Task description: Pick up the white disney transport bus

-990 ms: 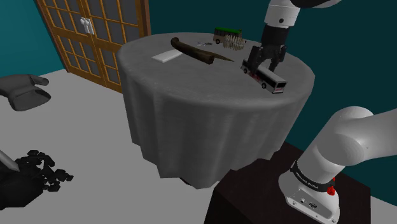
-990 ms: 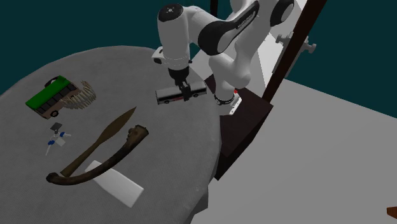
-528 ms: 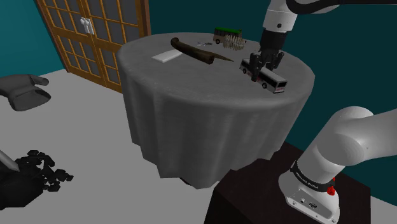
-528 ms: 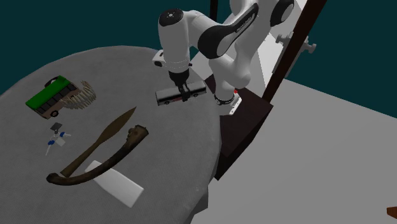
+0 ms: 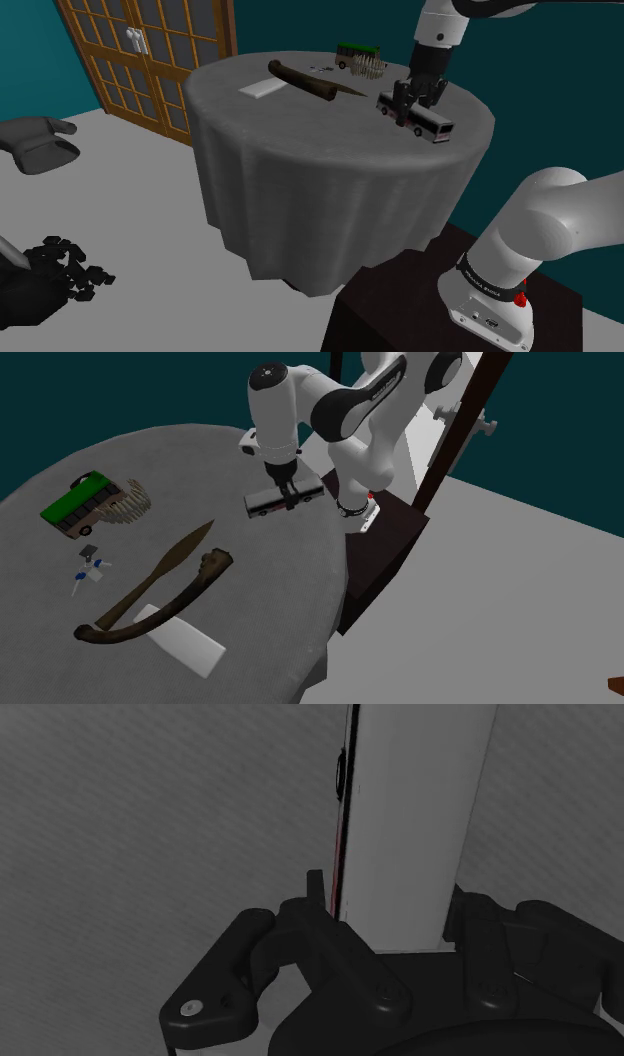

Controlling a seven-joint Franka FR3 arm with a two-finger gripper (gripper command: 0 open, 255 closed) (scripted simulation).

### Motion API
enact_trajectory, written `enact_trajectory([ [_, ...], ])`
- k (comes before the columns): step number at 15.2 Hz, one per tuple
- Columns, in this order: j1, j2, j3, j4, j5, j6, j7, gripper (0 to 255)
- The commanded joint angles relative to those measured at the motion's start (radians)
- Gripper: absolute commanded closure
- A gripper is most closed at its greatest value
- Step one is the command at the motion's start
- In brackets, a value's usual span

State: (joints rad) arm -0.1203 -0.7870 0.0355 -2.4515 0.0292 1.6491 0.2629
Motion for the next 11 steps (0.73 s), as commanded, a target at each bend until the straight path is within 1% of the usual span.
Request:
enact_trajectory([
  [1, 0.000, 0.003, 0.000, 0.027, 0.000, -0.024, 0.001, 255],
  [11, -0.001, 0.037, -0.002, 0.184, -0.003, -0.147, 0.002, 255],
])
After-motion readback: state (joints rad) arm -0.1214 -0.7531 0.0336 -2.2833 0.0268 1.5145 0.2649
